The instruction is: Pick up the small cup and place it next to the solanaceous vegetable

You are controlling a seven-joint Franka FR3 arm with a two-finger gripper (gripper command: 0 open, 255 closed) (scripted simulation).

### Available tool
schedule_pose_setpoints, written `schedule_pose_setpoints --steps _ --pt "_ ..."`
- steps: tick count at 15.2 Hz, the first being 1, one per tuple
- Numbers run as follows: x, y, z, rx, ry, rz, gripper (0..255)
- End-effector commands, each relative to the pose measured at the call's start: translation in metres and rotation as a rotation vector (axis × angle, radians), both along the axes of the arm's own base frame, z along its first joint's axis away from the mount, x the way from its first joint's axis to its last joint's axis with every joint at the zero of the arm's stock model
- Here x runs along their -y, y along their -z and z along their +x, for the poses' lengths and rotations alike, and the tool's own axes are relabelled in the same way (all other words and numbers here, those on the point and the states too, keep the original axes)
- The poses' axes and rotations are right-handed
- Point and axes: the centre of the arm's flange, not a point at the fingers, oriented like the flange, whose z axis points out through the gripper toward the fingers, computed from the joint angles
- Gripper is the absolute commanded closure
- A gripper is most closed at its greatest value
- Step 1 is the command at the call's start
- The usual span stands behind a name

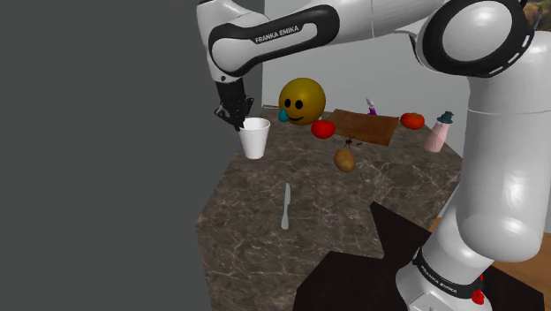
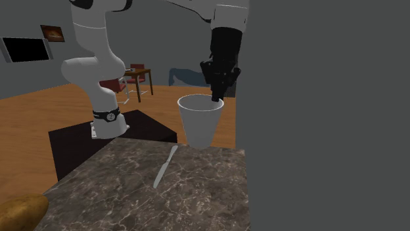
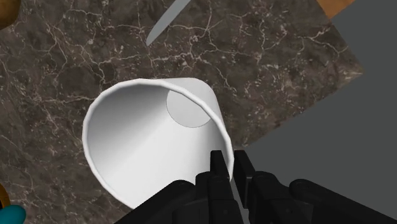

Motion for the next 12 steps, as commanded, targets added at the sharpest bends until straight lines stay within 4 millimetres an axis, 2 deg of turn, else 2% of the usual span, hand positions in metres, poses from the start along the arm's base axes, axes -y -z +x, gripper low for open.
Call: schedule_pose_setpoints --steps 1,12 --pt "0.025 -0.002 -0.004 0.001 -0.001 0.001 255" --pt "0.17 -0.002 -0.017 0.001 -0.001 0.001 255"
